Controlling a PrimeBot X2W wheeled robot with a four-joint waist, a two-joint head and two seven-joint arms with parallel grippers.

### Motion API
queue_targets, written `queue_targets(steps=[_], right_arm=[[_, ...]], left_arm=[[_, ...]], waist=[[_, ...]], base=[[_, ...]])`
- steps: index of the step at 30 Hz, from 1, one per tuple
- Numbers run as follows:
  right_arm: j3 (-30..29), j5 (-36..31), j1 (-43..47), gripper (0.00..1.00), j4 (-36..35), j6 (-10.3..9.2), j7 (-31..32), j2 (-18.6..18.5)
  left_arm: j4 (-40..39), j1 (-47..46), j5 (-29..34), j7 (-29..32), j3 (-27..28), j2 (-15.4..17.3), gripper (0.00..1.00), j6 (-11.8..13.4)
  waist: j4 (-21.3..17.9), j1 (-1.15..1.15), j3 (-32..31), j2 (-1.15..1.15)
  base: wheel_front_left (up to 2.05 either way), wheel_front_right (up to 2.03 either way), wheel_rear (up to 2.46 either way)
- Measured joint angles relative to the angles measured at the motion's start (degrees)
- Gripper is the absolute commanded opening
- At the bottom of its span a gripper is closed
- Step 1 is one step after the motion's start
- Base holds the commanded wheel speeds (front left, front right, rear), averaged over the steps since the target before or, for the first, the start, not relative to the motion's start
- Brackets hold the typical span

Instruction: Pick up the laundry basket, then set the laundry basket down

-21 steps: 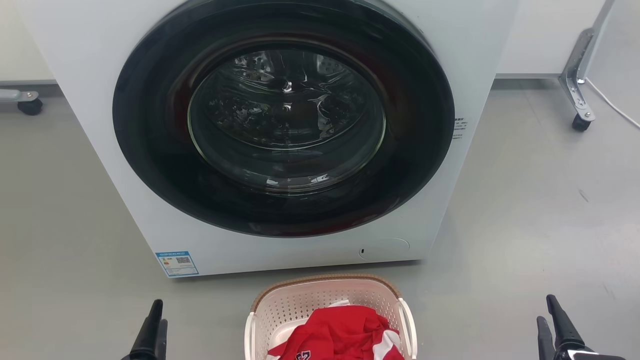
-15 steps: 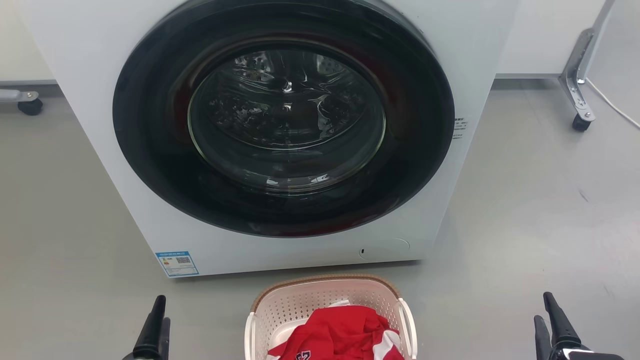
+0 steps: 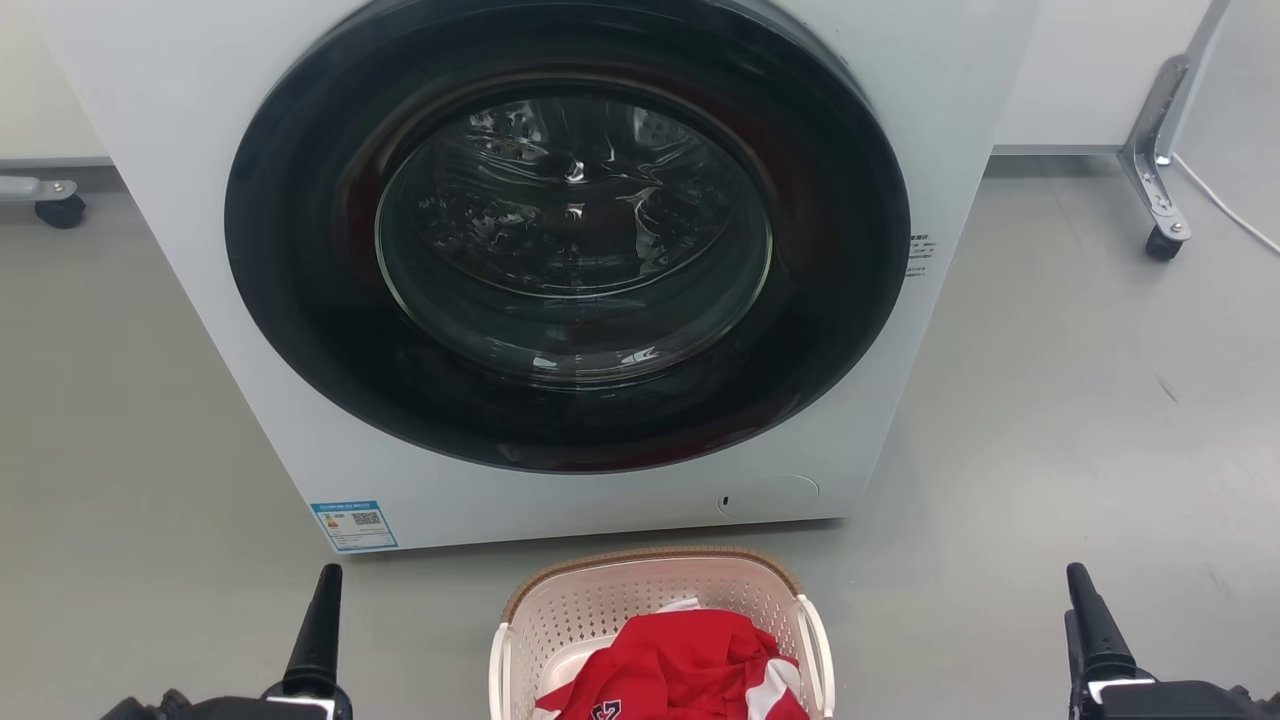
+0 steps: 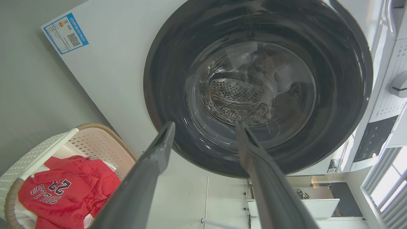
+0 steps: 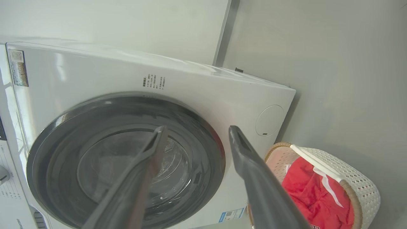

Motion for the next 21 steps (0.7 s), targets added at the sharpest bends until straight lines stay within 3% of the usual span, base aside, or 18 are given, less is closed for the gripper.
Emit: queue_targets(steps=[21], right_arm=[[6.27, -24.57, 0.17, 1.00, -5.14, -3.20, -4.38, -2.09]], left_arm=[[-5.32, 0.03, 25.95, -4.49, -5.60, 2.02, 1.00, 3.38]], waist=[[0.07, 0.00, 0.58, 0.00]], base=[[0.00, 0.00, 0.00]])
